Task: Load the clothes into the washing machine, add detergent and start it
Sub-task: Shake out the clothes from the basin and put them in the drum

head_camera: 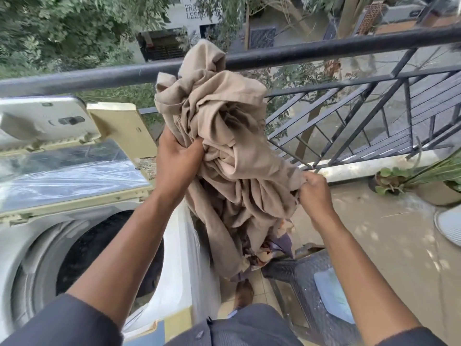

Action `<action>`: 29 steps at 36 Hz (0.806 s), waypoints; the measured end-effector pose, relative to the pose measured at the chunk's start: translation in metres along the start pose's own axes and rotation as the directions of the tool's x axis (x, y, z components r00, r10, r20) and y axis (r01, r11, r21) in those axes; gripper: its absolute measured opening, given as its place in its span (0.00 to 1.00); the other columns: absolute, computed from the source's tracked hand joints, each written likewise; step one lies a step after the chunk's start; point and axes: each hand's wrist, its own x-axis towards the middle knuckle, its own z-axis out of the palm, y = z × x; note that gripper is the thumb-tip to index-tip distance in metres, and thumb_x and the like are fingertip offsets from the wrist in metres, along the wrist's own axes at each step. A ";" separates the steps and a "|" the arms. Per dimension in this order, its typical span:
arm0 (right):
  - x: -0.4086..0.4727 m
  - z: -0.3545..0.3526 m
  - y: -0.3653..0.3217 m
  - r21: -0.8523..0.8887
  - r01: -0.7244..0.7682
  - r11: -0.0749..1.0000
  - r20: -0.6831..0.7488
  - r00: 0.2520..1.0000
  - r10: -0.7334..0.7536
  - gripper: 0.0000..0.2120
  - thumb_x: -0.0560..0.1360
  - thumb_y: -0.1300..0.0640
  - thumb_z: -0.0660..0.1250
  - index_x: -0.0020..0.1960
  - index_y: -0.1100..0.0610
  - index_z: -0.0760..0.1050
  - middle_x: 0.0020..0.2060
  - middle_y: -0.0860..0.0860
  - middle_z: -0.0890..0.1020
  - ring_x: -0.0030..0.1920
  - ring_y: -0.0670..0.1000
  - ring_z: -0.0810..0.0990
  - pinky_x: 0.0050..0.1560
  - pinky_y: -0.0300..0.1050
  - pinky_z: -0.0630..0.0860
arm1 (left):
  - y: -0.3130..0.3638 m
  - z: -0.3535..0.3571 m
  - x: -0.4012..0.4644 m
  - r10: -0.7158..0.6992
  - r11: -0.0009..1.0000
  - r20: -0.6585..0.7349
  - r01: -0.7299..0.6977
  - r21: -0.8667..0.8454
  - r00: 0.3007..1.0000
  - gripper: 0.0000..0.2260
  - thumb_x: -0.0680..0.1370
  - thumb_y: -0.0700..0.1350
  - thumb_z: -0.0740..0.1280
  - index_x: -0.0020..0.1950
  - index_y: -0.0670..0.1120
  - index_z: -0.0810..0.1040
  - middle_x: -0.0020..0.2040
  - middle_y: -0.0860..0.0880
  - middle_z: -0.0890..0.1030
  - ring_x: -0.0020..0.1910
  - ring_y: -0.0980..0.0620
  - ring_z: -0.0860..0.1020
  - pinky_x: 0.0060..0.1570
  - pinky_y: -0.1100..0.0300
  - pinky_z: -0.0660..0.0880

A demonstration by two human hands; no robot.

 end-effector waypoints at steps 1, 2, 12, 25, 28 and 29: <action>-0.005 -0.008 -0.015 0.012 0.032 0.999 -0.013 0.999 -0.032 0.12 0.66 0.61 0.55 0.34 0.54 0.78 0.27 0.42 0.78 0.32 0.45 0.73 0.32 0.41 0.68 | -0.003 0.002 -0.001 -0.026 1.000 -0.017 0.026 0.002 1.000 0.17 0.75 0.51 0.72 0.64 0.52 0.83 0.59 0.54 0.87 0.62 0.53 0.84 0.66 0.42 0.80; -0.008 -0.016 -0.027 0.015 0.068 0.998 -0.025 0.997 -0.068 0.14 0.68 0.59 0.57 0.36 0.52 0.81 0.29 0.42 0.82 0.32 0.42 0.75 0.32 0.40 0.70 | -0.007 0.003 -0.002 -0.054 0.999 -0.037 0.054 -0.002 0.998 0.19 0.74 0.52 0.71 0.65 0.53 0.83 0.59 0.55 0.87 0.62 0.54 0.84 0.67 0.43 0.80; -0.056 -0.031 -0.096 0.339 0.204 0.918 0.024 0.974 -0.225 0.11 0.81 0.61 0.65 0.44 0.60 0.84 0.43 0.64 0.86 0.43 0.59 0.87 0.45 0.62 0.84 | -0.024 0.018 -0.014 -0.180 0.984 -0.121 0.177 -0.037 0.976 0.34 0.70 0.52 0.71 0.75 0.60 0.65 0.62 0.66 0.80 0.64 0.57 0.80 0.72 0.46 0.75; -0.059 0.004 -0.122 0.516 0.161 0.842 0.133 0.955 -0.264 0.13 0.81 0.67 0.62 0.49 0.62 0.85 0.44 0.57 0.89 0.48 0.55 0.88 0.53 0.48 0.84 | -0.025 0.013 -0.040 -0.114 0.988 0.341 0.142 -0.058 0.933 0.51 0.67 0.58 0.82 0.80 0.51 0.54 0.79 0.56 0.69 0.77 0.60 0.70 0.79 0.50 0.68; -0.053 0.004 -0.125 0.510 0.203 0.836 0.159 0.933 -0.324 0.10 0.77 0.66 0.64 0.47 0.67 0.84 0.44 0.60 0.88 0.46 0.56 0.86 0.54 0.54 0.82 | -0.024 0.022 -0.041 -0.113 0.993 0.281 0.105 0.044 0.953 0.55 0.61 0.60 0.86 0.77 0.51 0.54 0.76 0.60 0.71 0.74 0.68 0.71 0.77 0.54 0.71; -0.053 0.004 -0.125 0.512 0.211 0.833 0.181 0.921 -0.345 0.10 0.75 0.65 0.64 0.46 0.69 0.84 0.43 0.61 0.87 0.44 0.55 0.85 0.52 0.54 0.81 | -0.024 0.025 -0.039 -0.122 0.992 0.247 0.107 0.072 0.961 0.57 0.59 0.61 0.87 0.76 0.52 0.54 0.75 0.61 0.72 0.72 0.68 0.72 0.75 0.53 0.74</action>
